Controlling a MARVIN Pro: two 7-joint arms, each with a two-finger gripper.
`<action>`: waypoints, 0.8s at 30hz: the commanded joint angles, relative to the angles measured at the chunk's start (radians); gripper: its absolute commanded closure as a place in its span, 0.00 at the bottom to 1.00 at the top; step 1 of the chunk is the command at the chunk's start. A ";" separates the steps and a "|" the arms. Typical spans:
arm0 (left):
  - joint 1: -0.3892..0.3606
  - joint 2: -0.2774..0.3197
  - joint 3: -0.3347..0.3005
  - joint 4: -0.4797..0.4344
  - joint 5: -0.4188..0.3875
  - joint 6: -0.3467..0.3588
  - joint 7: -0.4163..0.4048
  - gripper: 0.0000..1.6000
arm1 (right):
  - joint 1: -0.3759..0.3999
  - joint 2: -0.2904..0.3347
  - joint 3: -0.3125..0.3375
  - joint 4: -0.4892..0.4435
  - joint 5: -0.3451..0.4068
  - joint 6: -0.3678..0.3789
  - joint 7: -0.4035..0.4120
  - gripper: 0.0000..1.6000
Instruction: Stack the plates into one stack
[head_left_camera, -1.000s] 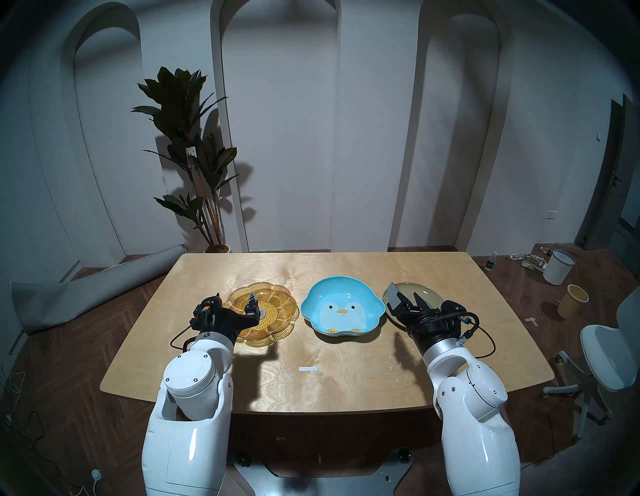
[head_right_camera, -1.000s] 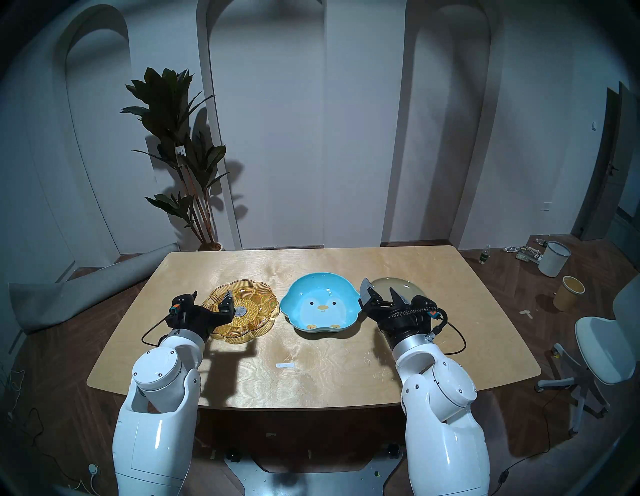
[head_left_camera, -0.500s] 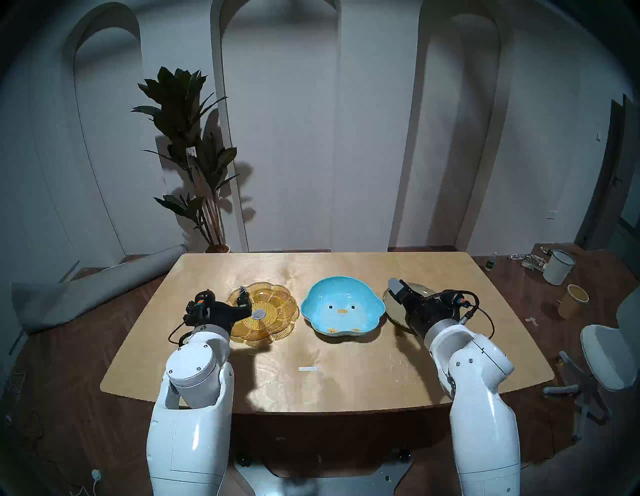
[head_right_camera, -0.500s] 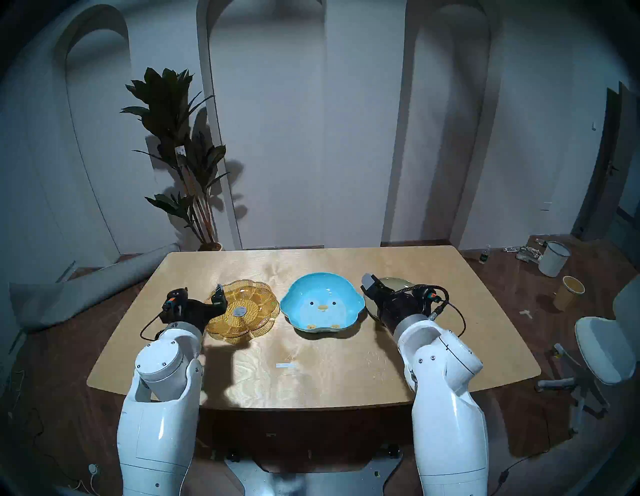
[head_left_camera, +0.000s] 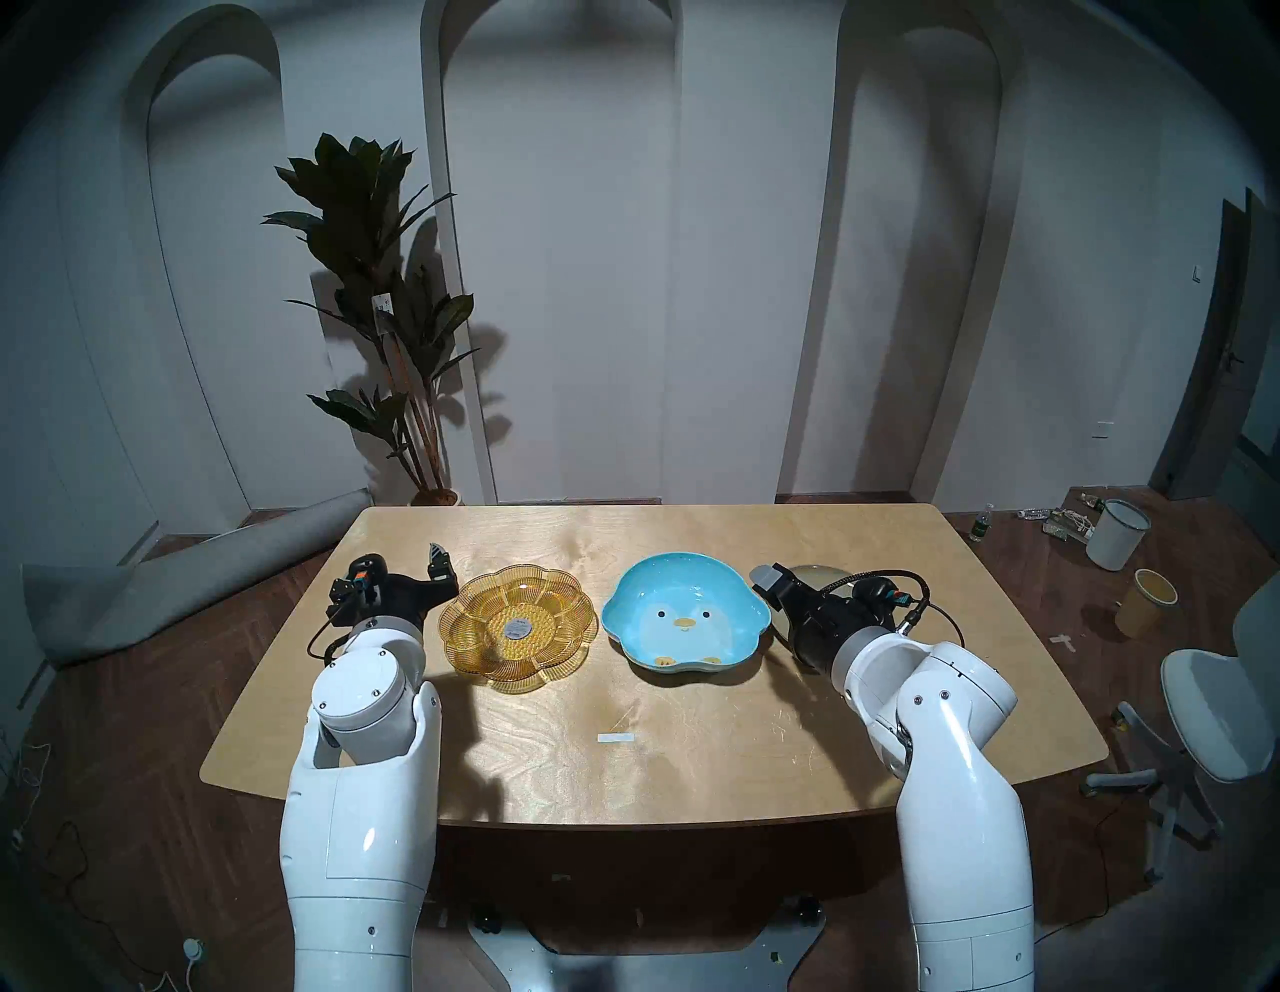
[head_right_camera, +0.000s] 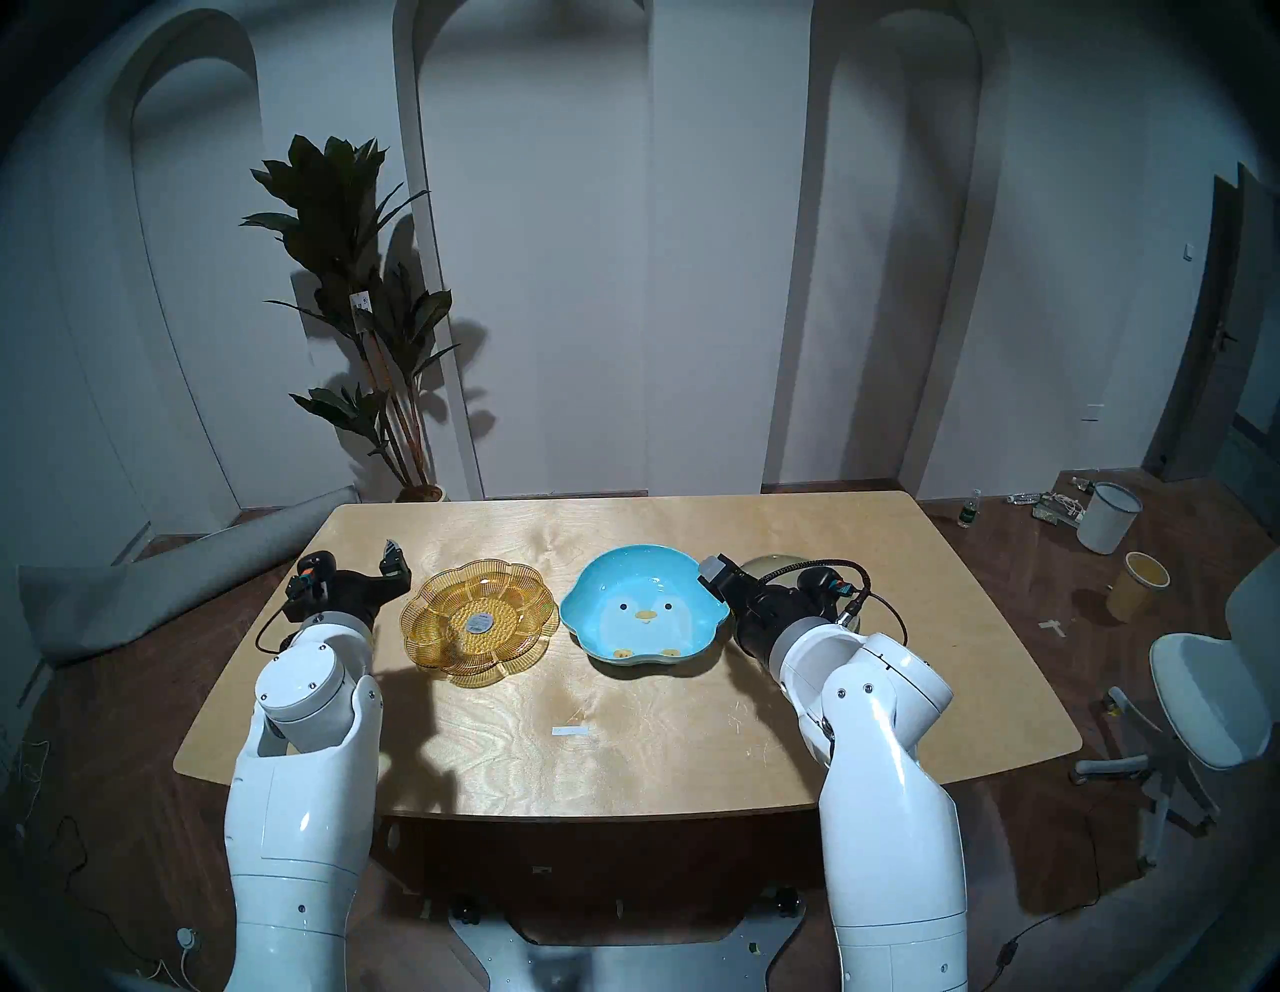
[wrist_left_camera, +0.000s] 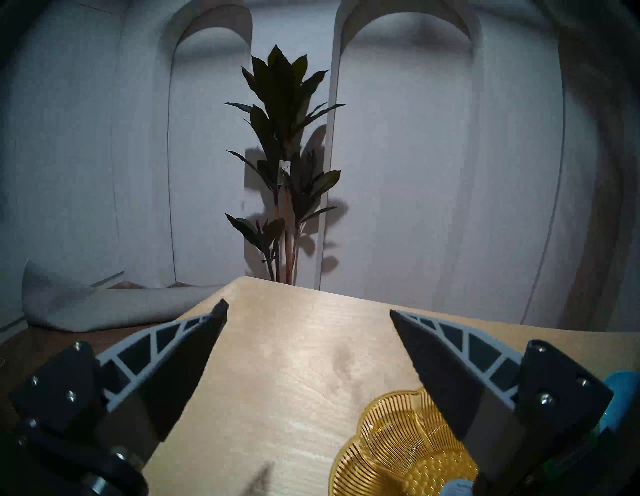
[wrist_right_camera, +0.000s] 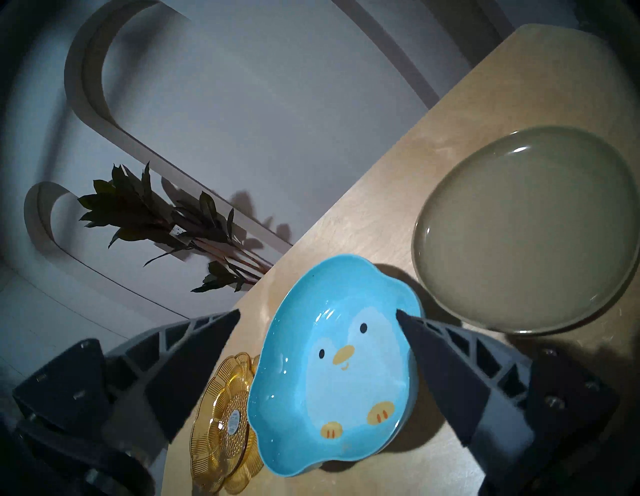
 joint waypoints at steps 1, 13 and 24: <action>-0.108 0.014 -0.001 0.035 0.000 -0.046 0.031 0.00 | -0.011 -0.004 -0.003 -0.057 0.061 0.048 -0.016 0.00; -0.129 -0.004 0.012 0.097 0.020 -0.116 0.077 0.00 | -0.006 -0.005 0.006 -0.074 0.129 0.091 -0.085 0.00; -0.221 -0.024 0.076 0.178 0.032 -0.100 0.090 0.00 | 0.060 -0.008 0.179 -0.101 0.285 0.053 -0.176 0.00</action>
